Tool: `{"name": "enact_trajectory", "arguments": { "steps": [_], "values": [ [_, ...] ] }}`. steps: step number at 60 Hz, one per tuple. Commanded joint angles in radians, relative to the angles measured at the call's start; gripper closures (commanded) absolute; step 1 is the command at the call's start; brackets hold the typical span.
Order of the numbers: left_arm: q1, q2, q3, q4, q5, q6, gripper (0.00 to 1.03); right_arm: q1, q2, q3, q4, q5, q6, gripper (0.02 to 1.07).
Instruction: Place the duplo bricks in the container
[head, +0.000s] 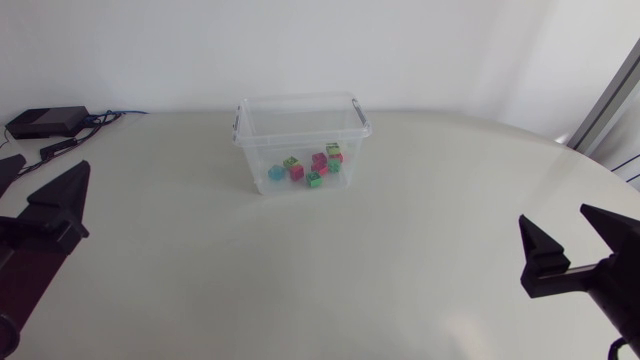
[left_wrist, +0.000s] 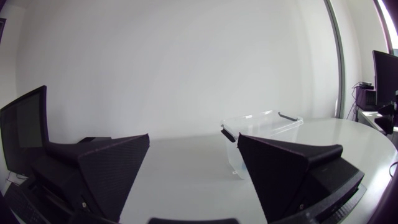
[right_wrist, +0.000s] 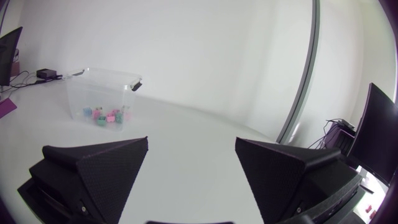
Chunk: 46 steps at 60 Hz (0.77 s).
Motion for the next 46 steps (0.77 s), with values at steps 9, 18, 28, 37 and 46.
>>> {"name": "enact_trajectory", "arguments": {
  "steps": [9,18,28,37,46],
  "values": [
    [0.014,-0.074,-0.126,0.046,0.004,-0.057,0.05,-0.016,-0.033,-0.086,0.081,-0.008,0.078,0.06],
    [0.018,-0.121,-0.204,0.066,0.008,-0.076,0.05,-0.021,-0.052,-0.133,0.132,-0.016,0.116,0.06],
    [0.023,-0.177,-0.296,0.089,0.012,-0.099,0.05,-0.027,-0.075,-0.188,0.192,-0.025,0.16,0.06],
    [0.027,-0.224,-0.373,0.109,0.016,-0.119,0.05,-0.032,-0.095,-0.235,0.243,-0.032,0.197,0.06],
    [0.028,-0.233,-0.388,0.113,0.017,-0.122,0.05,-0.033,-0.098,-0.244,0.253,-0.033,0.205,0.06]
  ]
}}
